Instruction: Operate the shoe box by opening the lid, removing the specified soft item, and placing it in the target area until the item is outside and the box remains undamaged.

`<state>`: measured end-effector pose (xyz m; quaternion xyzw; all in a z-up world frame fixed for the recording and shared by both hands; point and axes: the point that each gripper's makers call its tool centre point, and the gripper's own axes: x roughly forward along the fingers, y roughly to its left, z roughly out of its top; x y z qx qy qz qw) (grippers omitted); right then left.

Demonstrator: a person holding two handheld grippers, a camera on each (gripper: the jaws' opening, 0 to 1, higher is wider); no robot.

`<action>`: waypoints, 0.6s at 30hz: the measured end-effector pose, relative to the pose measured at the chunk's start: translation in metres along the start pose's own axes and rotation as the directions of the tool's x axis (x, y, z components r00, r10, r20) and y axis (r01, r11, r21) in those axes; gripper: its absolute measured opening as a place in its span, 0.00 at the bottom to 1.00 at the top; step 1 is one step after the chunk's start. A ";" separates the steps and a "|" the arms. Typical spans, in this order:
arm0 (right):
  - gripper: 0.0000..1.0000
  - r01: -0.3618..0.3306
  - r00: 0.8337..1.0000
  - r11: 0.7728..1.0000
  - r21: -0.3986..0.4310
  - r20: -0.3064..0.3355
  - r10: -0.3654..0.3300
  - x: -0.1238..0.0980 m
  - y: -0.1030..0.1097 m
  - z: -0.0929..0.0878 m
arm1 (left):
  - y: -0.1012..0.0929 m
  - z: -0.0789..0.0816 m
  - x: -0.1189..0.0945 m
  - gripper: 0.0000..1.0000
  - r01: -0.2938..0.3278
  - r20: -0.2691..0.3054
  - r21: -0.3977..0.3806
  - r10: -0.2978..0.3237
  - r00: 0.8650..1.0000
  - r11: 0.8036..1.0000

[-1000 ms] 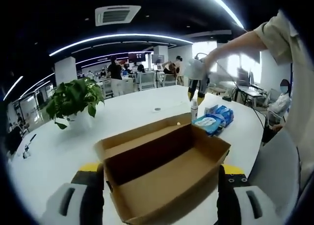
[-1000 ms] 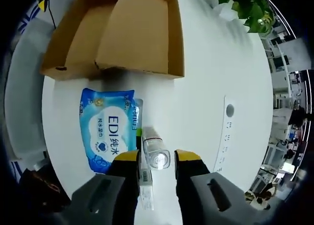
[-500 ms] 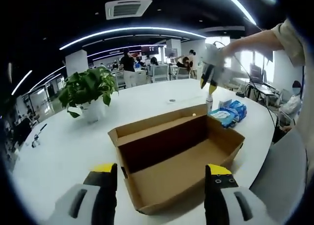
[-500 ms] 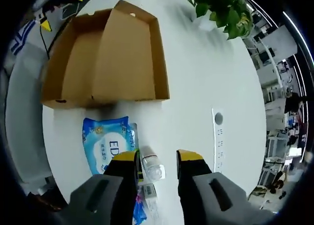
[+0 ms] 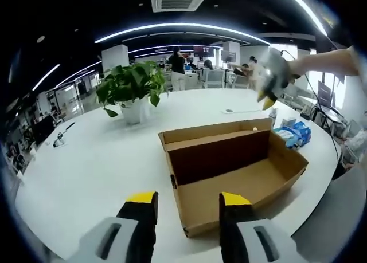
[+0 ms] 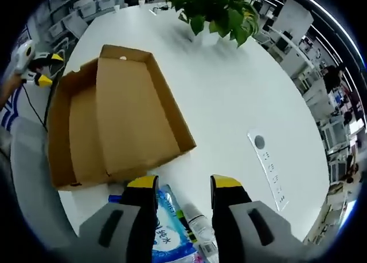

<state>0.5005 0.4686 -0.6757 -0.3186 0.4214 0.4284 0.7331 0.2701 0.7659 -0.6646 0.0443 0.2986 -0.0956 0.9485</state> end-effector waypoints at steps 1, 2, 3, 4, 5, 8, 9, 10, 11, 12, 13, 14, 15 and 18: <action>0.33 0.001 1.000 1.000 0.018 0.002 -0.001 0.002 0.001 0.000 | 0.000 -0.002 0.000 0.34 -0.001 -0.009 -0.002 0.001 1.000 1.000; 0.33 0.004 1.000 0.999 0.049 0.004 -0.005 0.006 0.000 -0.001 | 0.000 -0.006 0.001 0.33 -0.008 -0.028 -0.006 0.008 1.000 1.000; 0.32 0.003 1.000 0.998 0.061 0.007 -0.004 0.008 0.001 -0.001 | 0.001 -0.008 0.002 0.33 -0.011 -0.037 -0.005 0.011 0.999 1.000; 0.32 0.003 1.000 0.997 0.075 0.008 -0.004 0.011 0.002 -0.002 | 0.001 -0.012 0.003 0.32 -0.014 -0.051 -0.002 0.014 0.999 1.000; 0.32 0.004 1.000 0.996 0.087 0.009 -0.005 0.013 0.002 -0.003 | 0.001 -0.014 0.004 0.31 -0.017 -0.060 -0.001 0.017 0.998 1.000; 0.31 0.025 0.999 0.992 0.123 0.030 -0.029 0.021 -0.001 -0.002 | 0.003 -0.021 0.007 0.25 -0.026 -0.093 -0.011 0.025 0.995 1.000; 0.30 0.024 0.999 0.989 0.143 0.032 -0.028 0.023 -0.001 -0.003 | 0.004 -0.023 0.008 0.25 -0.028 -0.101 -0.016 0.026 0.995 0.999; 0.29 0.022 0.999 0.986 0.166 0.033 -0.027 0.026 -0.001 -0.003 | 0.005 -0.025 0.009 0.24 -0.031 -0.109 -0.021 0.028 0.994 0.999; 0.29 0.017 0.999 0.981 0.191 0.036 -0.024 0.030 0.000 -0.004 | 0.005 -0.028 0.010 0.22 -0.034 -0.121 -0.027 0.030 0.992 0.999; 0.29 0.013 0.999 0.980 0.200 0.035 -0.021 0.032 -0.001 -0.005 | 0.006 -0.029 0.011 0.20 -0.035 -0.127 -0.030 0.031 0.991 0.999; 0.28 0.011 0.999 0.977 0.211 0.037 -0.019 0.035 0.000 -0.005 | 0.006 -0.031 0.012 0.17 -0.035 -0.136 -0.036 0.030 0.990 0.999; 0.27 0.011 0.999 0.975 0.223 0.037 -0.020 0.036 0.001 -0.005 | 0.005 -0.032 0.013 0.15 -0.033 -0.142 -0.043 0.026 0.989 0.999; 0.27 0.011 0.999 0.974 0.228 0.036 -0.020 0.038 0.002 -0.005 | 0.004 -0.035 0.014 0.12 -0.027 -0.153 -0.055 0.019 0.988 0.998; 0.25 0.003 0.999 0.960 0.279 0.048 -0.017 0.043 0.007 -0.004 | 0.004 -0.036 0.015 0.06 -0.027 -0.158 -0.085 0.013 0.987 0.996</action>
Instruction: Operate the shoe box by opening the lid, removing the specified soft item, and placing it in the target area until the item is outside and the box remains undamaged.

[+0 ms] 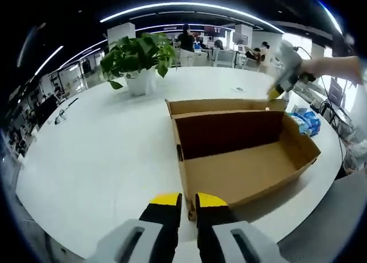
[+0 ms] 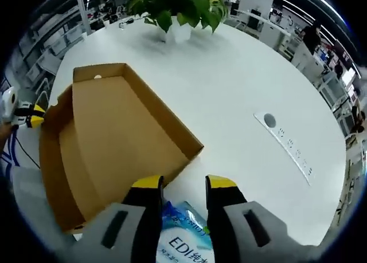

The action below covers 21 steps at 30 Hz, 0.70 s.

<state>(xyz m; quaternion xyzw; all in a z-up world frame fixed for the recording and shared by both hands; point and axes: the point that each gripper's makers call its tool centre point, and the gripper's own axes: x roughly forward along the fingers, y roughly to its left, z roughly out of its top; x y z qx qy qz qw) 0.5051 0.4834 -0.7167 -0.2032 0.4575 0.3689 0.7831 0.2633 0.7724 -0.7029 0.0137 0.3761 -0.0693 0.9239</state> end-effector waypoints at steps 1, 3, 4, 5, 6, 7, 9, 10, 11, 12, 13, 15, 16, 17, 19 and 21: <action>0.24 -0.003 1.000 1.000 0.019 0.004 0.003 0.001 0.001 0.001 | 0.000 0.000 0.000 0.05 0.001 0.000 -0.002 -0.001 1.000 1.000; 0.24 0.003 1.000 1.000 0.029 0.003 -0.003 0.007 -0.001 0.002 | 0.001 0.000 0.001 0.05 0.003 -0.008 -0.022 -0.003 1.000 1.000; 0.23 0.006 1.000 0.999 0.034 0.003 -0.006 0.011 -0.003 0.003 | 0.001 -0.001 0.001 0.05 0.006 -0.011 -0.028 -0.006 1.000 1.000; 0.23 0.012 1.000 0.999 0.042 0.002 -0.012 0.014 -0.004 0.004 | 0.001 -0.001 0.001 0.05 0.007 -0.011 -0.033 -0.007 1.000 0.999; 0.23 0.015 1.000 0.999 0.048 0.003 -0.016 0.016 -0.005 0.004 | 0.001 -0.001 0.001 0.05 0.008 -0.012 -0.039 -0.008 1.000 0.999; 0.22 0.020 1.000 0.998 0.064 0.003 -0.020 0.019 -0.006 0.005 | 0.000 -0.001 0.001 0.04 0.009 -0.013 -0.040 -0.009 1.000 0.999; 0.21 0.023 1.000 0.995 0.099 0.002 -0.023 0.021 -0.003 0.003 | 0.000 -0.002 0.001 0.04 0.011 -0.013 -0.045 -0.011 1.000 0.999; 0.20 0.024 1.000 0.994 0.108 -0.001 -0.024 0.024 -0.003 0.002 | 0.000 -0.002 0.001 0.04 0.011 -0.014 -0.055 -0.012 1.000 0.998; 0.20 0.029 1.000 0.993 0.116 -0.003 -0.029 0.026 -0.003 0.002 | 0.001 -0.002 0.001 0.04 0.012 -0.014 -0.060 -0.012 1.000 0.998; 0.20 0.032 0.999 0.992 0.123 -0.006 -0.032 0.028 -0.003 0.001 | 0.001 -0.002 0.001 0.04 0.011 -0.015 -0.060 -0.012 1.000 0.998; 0.20 0.037 0.999 0.990 0.138 -0.012 -0.036 0.031 -0.003 0.000 | 0.001 -0.002 0.001 0.04 0.011 -0.016 -0.058 -0.012 1.000 0.998; 0.19 0.042 0.999 0.984 0.175 -0.015 -0.040 0.034 -0.001 -0.002 | 0.001 -0.002 0.001 0.04 0.009 -0.017 -0.056 -0.010 1.000 0.998; 0.17 0.043 0.999 0.978 0.202 -0.020 -0.039 0.037 -0.001 -0.002 | 0.001 -0.002 0.001 0.04 0.008 -0.018 -0.055 -0.009 1.000 0.998; 0.15 0.037 0.999 0.976 0.217 -0.024 -0.032 0.039 0.000 -0.003 | 0.002 -0.002 0.002 0.04 0.009 -0.019 -0.055 -0.010 1.000 0.998; 0.10 0.033 0.999 0.967 0.252 -0.034 -0.025 0.042 0.005 -0.006 | 0.003 -0.002 0.002 0.03 0.011 -0.018 -0.059 -0.012 1.000 0.998; 0.09 0.040 0.999 0.964 0.264 -0.035 -0.032 0.042 0.005 -0.006 | 0.003 -0.002 0.002 0.03 0.013 -0.017 -0.062 -0.014 1.000 0.998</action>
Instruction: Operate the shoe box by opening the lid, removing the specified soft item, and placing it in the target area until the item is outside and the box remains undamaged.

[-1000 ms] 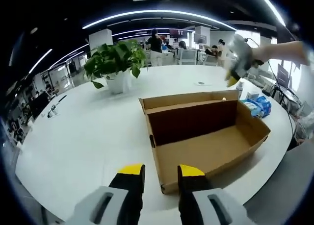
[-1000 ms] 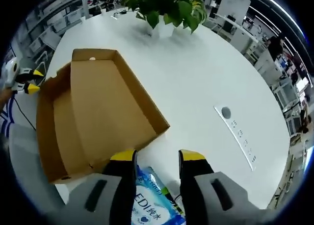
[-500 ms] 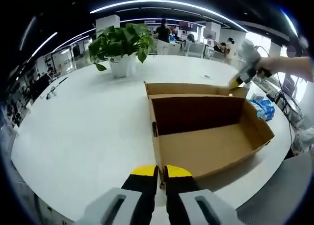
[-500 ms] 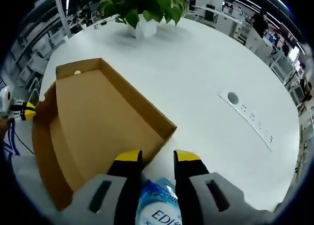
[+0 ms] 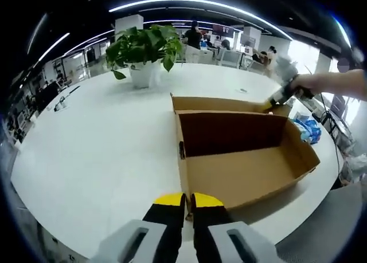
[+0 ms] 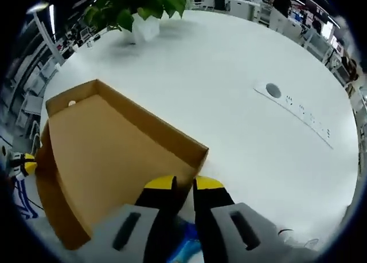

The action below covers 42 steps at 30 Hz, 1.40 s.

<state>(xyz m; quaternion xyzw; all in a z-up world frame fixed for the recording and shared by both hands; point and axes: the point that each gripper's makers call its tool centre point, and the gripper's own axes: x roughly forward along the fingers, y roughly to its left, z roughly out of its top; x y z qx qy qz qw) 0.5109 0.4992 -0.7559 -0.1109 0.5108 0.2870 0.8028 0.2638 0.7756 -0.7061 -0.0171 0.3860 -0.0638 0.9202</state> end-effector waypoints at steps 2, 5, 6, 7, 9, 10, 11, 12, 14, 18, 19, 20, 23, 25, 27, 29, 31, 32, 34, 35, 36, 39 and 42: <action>0.08 0.002 1.000 1.000 0.017 0.004 -0.002 -0.002 0.001 0.000 | 0.000 0.000 0.000 0.03 0.003 0.002 -0.005 -0.003 1.000 1.000; 0.07 0.013 1.000 0.999 0.033 0.015 -0.014 -0.006 0.000 0.002 | -0.001 0.000 0.000 0.03 0.008 0.003 -0.007 -0.008 1.000 1.000; 0.06 0.016 1.000 0.999 0.035 0.017 -0.017 -0.007 0.000 0.002 | 0.000 0.000 0.001 0.03 0.009 0.003 -0.010 -0.009 1.000 1.000; 0.06 0.019 1.000 0.999 0.035 0.021 -0.020 -0.007 -0.001 0.003 | 0.000 0.000 0.001 0.03 0.011 0.002 -0.011 -0.011 1.000 1.000; 0.05 0.029 0.999 0.999 0.042 0.028 -0.030 -0.010 -0.001 0.004 | 0.000 0.000 0.001 0.03 0.014 0.001 -0.007 -0.014 1.000 1.000; 0.05 0.033 0.999 0.998 0.047 0.032 -0.035 -0.012 0.000 0.003 | -0.001 0.000 0.001 0.03 0.015 0.001 -0.005 -0.015 1.000 1.000; 0.05 0.036 0.999 0.998 0.050 0.034 -0.038 -0.014 0.000 0.004 | -0.001 0.001 0.001 0.03 0.015 0.001 -0.002 -0.015 1.000 1.000; 0.05 0.037 0.999 0.998 0.054 0.036 -0.039 -0.016 0.000 0.004 | -0.001 0.001 0.002 0.03 0.016 0.001 0.000 -0.016 1.000 1.000; 0.05 0.039 0.998 0.997 0.059 0.043 -0.042 -0.020 0.001 0.004 | -0.001 0.001 0.002 0.03 0.015 0.000 0.004 -0.015 1.000 1.000; 0.04 0.036 0.997 0.995 0.093 0.059 -0.042 -0.025 0.000 0.006 | -0.001 0.001 0.002 0.03 0.016 -0.001 0.014 -0.016 1.000 1.000; 0.04 0.037 0.997 0.995 0.097 0.062 -0.043 -0.025 0.000 0.007 | -0.002 0.001 0.002 0.03 0.016 -0.002 0.015 -0.016 1.000 1.000; 0.04 0.038 0.997 0.994 0.098 0.066 -0.044 -0.026 0.000 0.008 | -0.002 0.001 0.002 0.03 0.017 -0.003 0.018 -0.017 1.000 1.000; 0.04 0.039 0.996 0.994 0.098 0.075 -0.047 -0.026 -0.001 0.011 | -0.002 0.001 0.002 0.04 0.019 -0.007 0.023 -0.019 1.000 1.000; 0.03 0.036 0.996 0.993 0.108 0.082 -0.045 -0.029 -0.001 0.012 | -0.001 0.001 0.003 0.04 0.020 -0.011 0.027 -0.020 1.000 0.999; 0.03 0.032 0.995 0.993 0.116 0.095 -0.043 -0.032 0.000 0.014 | -0.001 0.001 0.003 0.04 0.020 -0.014 0.033 -0.020 1.000 0.999; 0.03 0.030 0.993 0.992 0.119 0.107 -0.043 -0.036 0.000 0.016 | 0.000 0.001 0.004 0.04 0.022 -0.016 0.032 -0.021 1.000 0.999; 0.03 0.026 0.992 0.992 0.121 0.122 -0.041 -0.040 0.000 0.019 | 0.000 0.001 0.004 0.04 0.023 -0.019 0.033 -0.023 1.000 0.999; 0.03 0.025 0.991 0.992 0.120 0.128 -0.041 -0.042 0.000 0.020 | 0.000 0.000 0.004 0.04 0.023 -0.019 0.034 -0.023 1.000 0.999; 0.02 0.023 0.989 0.992 0.121 0.141 -0.040 -0.047 0.001 0.021 | 0.000 0.000 0.004 0.04 0.023 -0.021 0.037 -0.022 1.000 0.999; 0.02 0.022 0.989 0.992 0.121 0.145 -0.040 -0.049 0.002 0.022 | 0.001 0.000 0.004 0.04 0.023 -0.021 0.037 -0.022 1.000 0.999; 0.02 0.021 0.987 0.993 0.118 0.153 -0.039 -0.051 0.002 0.023 | 0.001 0.000 0.004 0.04 0.023 -0.022 0.038 -0.023 1.000 0.999; 0.02 0.013 0.984 0.992 0.125 0.174 -0.035 -0.057 0.002 0.027 | 0.001 0.000 0.004 0.04 0.023 -0.022 0.039 -0.022 1.000 0.999; 0.02 0.008 0.980 0.993 0.121 0.195 -0.032 -0.062 0.002 0.031 | 0.002 -0.001 0.005 0.04 0.023 -0.021 0.044 -0.022 1.000 0.999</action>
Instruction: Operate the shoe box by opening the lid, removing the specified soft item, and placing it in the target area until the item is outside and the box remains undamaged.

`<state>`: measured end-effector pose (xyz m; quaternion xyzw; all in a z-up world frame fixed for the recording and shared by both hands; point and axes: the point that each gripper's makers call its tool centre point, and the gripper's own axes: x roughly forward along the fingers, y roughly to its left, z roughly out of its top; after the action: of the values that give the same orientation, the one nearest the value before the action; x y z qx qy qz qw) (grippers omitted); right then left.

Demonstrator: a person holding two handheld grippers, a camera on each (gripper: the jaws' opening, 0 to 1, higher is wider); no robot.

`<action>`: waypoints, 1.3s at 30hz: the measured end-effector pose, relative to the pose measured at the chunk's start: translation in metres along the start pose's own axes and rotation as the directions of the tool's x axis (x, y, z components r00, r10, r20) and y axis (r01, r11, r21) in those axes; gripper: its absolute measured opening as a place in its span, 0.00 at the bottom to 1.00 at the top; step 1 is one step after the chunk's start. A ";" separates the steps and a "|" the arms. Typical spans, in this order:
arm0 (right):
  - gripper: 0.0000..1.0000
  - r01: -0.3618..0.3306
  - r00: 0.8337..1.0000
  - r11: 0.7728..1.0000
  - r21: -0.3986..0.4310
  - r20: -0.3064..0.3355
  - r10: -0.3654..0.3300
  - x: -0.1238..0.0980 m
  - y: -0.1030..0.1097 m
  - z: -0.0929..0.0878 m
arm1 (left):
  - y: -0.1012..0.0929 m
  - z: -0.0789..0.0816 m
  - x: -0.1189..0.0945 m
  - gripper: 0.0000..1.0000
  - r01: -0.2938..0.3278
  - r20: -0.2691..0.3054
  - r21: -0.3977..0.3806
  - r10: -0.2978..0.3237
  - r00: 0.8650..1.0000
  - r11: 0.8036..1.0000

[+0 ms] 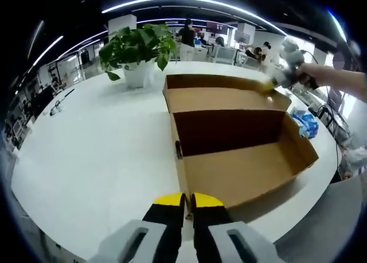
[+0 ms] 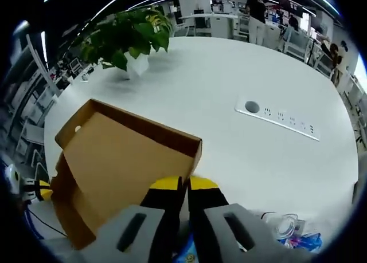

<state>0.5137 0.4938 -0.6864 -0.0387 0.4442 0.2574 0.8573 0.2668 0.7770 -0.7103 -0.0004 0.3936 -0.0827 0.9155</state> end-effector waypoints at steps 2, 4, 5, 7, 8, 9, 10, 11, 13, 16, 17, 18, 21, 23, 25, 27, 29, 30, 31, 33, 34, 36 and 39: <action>0.02 -0.001 1.000 1.000 -0.005 0.010 0.001 -0.003 0.001 0.002 | -0.001 0.000 -0.001 0.04 0.001 0.001 0.002 -0.001 1.000 1.000; 0.01 -0.001 1.000 1.000 -0.008 0.020 0.001 -0.008 0.002 0.003 | -0.001 0.000 0.000 0.04 0.003 0.001 0.002 -0.003 1.000 1.000; 0.01 -0.002 1.000 1.000 -0.010 0.025 0.002 -0.008 0.002 0.004 | -0.001 0.000 0.000 0.04 0.003 0.001 0.003 -0.003 1.000 1.000; 0.01 -0.003 0.999 1.000 -0.011 0.036 0.003 -0.012 0.004 0.006 | -0.002 0.000 -0.001 0.04 0.004 0.001 0.007 -0.004 1.000 1.000; 0.01 -0.004 0.999 1.000 -0.011 0.041 0.004 -0.014 0.004 0.006 | -0.003 0.000 -0.002 0.04 0.005 0.001 0.009 -0.005 1.000 1.000; 0.01 -0.004 0.999 1.000 -0.011 0.047 0.005 -0.017 0.005 0.007 | -0.003 0.000 -0.002 0.04 0.006 0.002 0.010 -0.006 1.000 1.000; 0.01 -0.005 0.999 1.000 -0.013 0.053 0.006 -0.019 0.006 0.008 | -0.004 0.000 -0.002 0.04 0.006 0.002 0.010 -0.006 1.000 1.000; 0.01 -0.006 0.998 1.000 -0.014 0.060 0.006 -0.020 0.006 0.009 | -0.004 0.000 -0.002 0.04 0.007 0.002 0.012 -0.007 1.000 1.000; 0.01 -0.006 0.997 1.000 -0.020 0.072 0.007 -0.024 0.008 0.011 | -0.005 0.001 -0.003 0.04 0.008 0.003 0.013 -0.008 1.000 1.000; 0.01 -0.009 0.996 1.000 -0.024 0.088 0.011 -0.031 0.010 0.012 | -0.006 0.001 -0.004 0.04 0.010 0.004 0.013 -0.010 1.000 1.000; 0.01 -0.011 0.996 1.000 -0.024 0.092 0.013 -0.033 0.011 0.012 | -0.007 0.001 -0.004 0.04 0.011 0.005 0.012 -0.011 1.000 1.000; 0.01 -0.013 0.995 1.000 -0.021 0.098 0.015 -0.036 0.012 0.013 | -0.007 0.001 -0.004 0.04 0.011 0.005 0.011 -0.011 1.000 1.000; 0.01 -0.019 0.992 0.999 -0.027 0.121 0.022 -0.044 0.016 0.014 | -0.007 0.002 -0.004 0.04 0.011 0.006 0.013 -0.011 1.000 1.000; 0.00 -0.020 0.991 0.999 -0.031 0.131 0.024 -0.047 0.017 0.015 | -0.008 0.002 -0.005 0.04 0.012 0.006 0.013 -0.012 1.000 1.000; 0.00 -0.025 0.989 0.999 -0.031 0.143 0.029 -0.050 0.018 0.016 | -0.008 0.002 -0.005 0.04 0.012 0.006 0.013 -0.013 1.000 1.000; 0.00 -0.028 0.988 0.999 -0.034 0.153 0.033 -0.054 0.020 0.016 | -0.008 0.002 -0.005 0.04 0.013 0.005 0.013 -0.013 1.000 1.000; 0.00 -0.031 0.986 0.999 -0.040 0.166 0.037 -0.058 0.022 0.016 | -0.008 0.002 -0.005 0.04 0.014 0.003 0.015 -0.014 1.000 1.000; 0.00 -0.032 0.985 0.999 -0.039 0.171 0.039 -0.060 0.022 0.015 | -0.008 0.002 -0.004 0.04 0.014 0.003 0.017 -0.014 1.000 1.000; 0.00 -0.035 0.983 0.999 -0.040 0.177 0.041 -0.063 0.024 0.015 | -0.008 0.002 -0.004 0.04 0.014 0.002 0.017 -0.014 1.000 1.000; 0.00 -0.038 0.982 0.998 -0.043 0.185 0.045 -0.066 0.025 0.015 | -0.008 0.002 -0.005 0.04 0.014 0.002 0.017 -0.014 1.000 1.000; 0.00 -0.039 0.981 0.998 -0.050 0.191 0.048 -0.068 0.027 0.015 | -0.008 0.002 -0.004 0.04 0.015 0.001 0.016 -0.015 1.000 1.000; 0.00 -0.041 0.978 0.998 -0.055 0.200 0.051 -0.072 0.029 0.014 | -0.008 0.002 -0.004 0.04 0.015 0.002 0.015 -0.016 1.000 1.000; 0.00 -0.045 0.975 0.998 -0.054 0.215 0.056 -0.076 0.030 0.013 | -0.008 0.002 -0.004 0.04 0.017 0.003 0.016 -0.017 1.000 1.000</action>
<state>0.4729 0.4926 -0.6148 -0.0200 0.3429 0.2925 0.8925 0.2644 0.7698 -0.7056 0.0034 0.3917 -0.0935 0.9153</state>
